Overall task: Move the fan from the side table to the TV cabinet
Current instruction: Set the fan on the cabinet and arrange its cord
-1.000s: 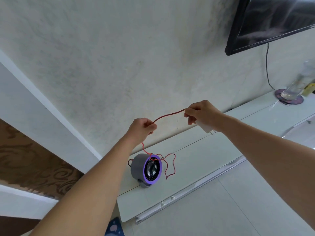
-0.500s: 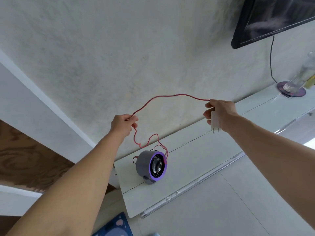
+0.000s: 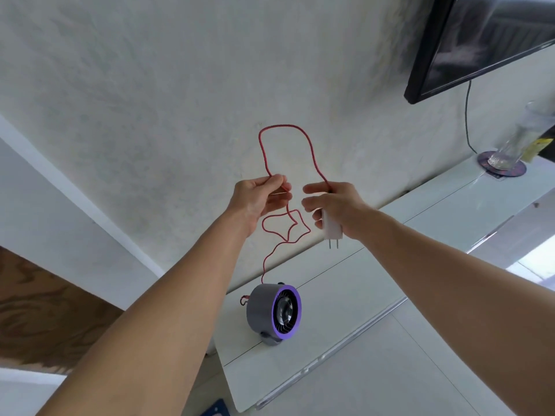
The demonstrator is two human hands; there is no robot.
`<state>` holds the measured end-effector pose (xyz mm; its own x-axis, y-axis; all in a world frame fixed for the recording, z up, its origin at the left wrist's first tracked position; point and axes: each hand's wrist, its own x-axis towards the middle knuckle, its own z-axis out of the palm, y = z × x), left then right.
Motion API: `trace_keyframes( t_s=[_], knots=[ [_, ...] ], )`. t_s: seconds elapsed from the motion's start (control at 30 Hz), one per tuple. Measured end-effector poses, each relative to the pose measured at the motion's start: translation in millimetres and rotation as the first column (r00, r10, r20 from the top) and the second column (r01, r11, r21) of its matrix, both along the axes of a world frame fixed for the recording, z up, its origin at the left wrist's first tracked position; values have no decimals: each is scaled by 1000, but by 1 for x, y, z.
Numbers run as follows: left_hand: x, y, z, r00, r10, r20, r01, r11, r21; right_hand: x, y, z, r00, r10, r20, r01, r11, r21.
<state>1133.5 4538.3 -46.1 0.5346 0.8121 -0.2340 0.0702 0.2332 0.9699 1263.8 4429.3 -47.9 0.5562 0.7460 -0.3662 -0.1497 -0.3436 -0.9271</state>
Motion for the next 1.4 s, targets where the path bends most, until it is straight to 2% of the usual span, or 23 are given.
trace_keyframes(
  t_s=[0.1, 0.2, 0.27, 0.37, 0.43, 0.53, 0.6, 0.7, 0.87, 1.03, 1.1, 1.17, 1.23, 1.4],
  knots=[
    [2, -2, 4, 997, -56, 48, 56, 998, -6, -12, 12, -1, 987, 80, 139, -71, 995, -73],
    [2, 0, 8, 991, -90, 97, 93, 996, -18, -20, 21, -4, 972, 47, 231, -29, 996, -82],
    [1, 2, 8, 993, -96, 68, 94, 995, 38, -20, 23, -5, 967, 27, 252, -10, 998, -67],
    [-2, 4, -1, 984, -106, -144, 135, 967, 216, -19, 24, -3, 979, -10, 206, 12, 1000, -4],
    [-4, 2, -8, 958, -161, -239, 212, 955, 207, -17, 25, 0, 989, -58, 133, 50, 997, 61],
    [-9, -1, -21, 915, -334, -227, 361, 929, 87, -13, 25, 6, 990, -96, 103, 86, 991, 104],
    [-13, -1, -30, 863, -366, -349, 444, 878, 178, -11, 24, 9, 989, -98, 106, 87, 990, 111],
    [-25, 3, -41, 773, -315, -551, 534, 792, 297, -6, 22, 12, 985, -165, 59, 156, 979, 131],
    [-62, 24, -51, 716, -148, -682, 493, 799, 344, 8, 20, 11, 936, -350, 24, 346, 933, 101],
    [-97, 42, -59, 724, 14, -689, 347, 857, 382, 15, 19, 1, 870, -493, 9, 491, 869, 67],
    [-112, 49, -62, 709, 59, -703, 326, 857, 400, 18, 21, -3, 806, -584, -98, 590, 806, 47],
    [-129, 55, -64, 741, 62, -669, 268, 886, 379, 23, 22, -7, 720, -657, -224, 677, 736, 16],
    [-142, 57, -66, 783, 51, -620, 217, 912, 349, 24, 21, -12, 721, -653, -231, 664, 747, -37],
    [-142, 56, -63, 867, 81, -491, 116, 927, 358, -6, 28, -23, 883, -417, -216, 377, 903, -204]
  ],
)
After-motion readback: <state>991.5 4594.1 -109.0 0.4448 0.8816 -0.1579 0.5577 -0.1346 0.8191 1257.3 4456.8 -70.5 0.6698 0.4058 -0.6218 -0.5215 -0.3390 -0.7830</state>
